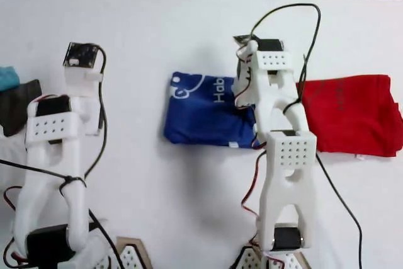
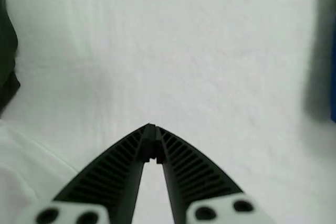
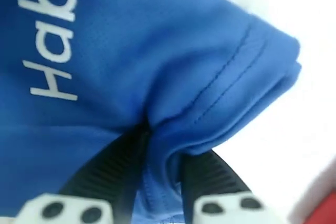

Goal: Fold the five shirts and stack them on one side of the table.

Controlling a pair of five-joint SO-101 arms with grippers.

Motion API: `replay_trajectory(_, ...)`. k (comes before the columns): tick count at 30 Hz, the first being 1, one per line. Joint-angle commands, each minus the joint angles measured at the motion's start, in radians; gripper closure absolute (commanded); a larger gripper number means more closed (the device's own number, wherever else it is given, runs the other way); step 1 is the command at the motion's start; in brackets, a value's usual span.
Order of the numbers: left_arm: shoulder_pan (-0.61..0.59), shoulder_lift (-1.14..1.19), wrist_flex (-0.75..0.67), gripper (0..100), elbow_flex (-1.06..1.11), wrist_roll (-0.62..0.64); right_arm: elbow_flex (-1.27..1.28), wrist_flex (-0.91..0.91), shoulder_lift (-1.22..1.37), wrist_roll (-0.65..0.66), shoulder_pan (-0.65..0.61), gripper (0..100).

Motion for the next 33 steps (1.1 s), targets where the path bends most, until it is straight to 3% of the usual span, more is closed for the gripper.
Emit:
replay_trajectory(1, -0.006, -0.049, -0.012, 97, 0.001, -0.006, -0.014, 0.018, -0.128, 0.078, 0.097, 97.6)
replay_trajectory(8, -0.006, -0.049, -0.018, 97, -0.007, -0.008, 0.06, 0.019, -0.426, 0.311, 0.229, 97.6)
replay_trajectory(17, -0.003, -0.048, -0.043, 97, -0.007, -0.008, 0.075, 0.019, -0.651, 0.428, 0.389, 97.6)
replay_trajectory(25, -0.005, -0.048, -0.043, 97, -0.005, -0.008, 0.075, 0.001, -0.627, 0.563, 0.521, 97.6)
replay_trajectory(33, -0.005, -0.048, -0.043, 97, -0.004, -0.008, 0.075, -0.153, -0.541, 0.712, 0.676, 97.6)
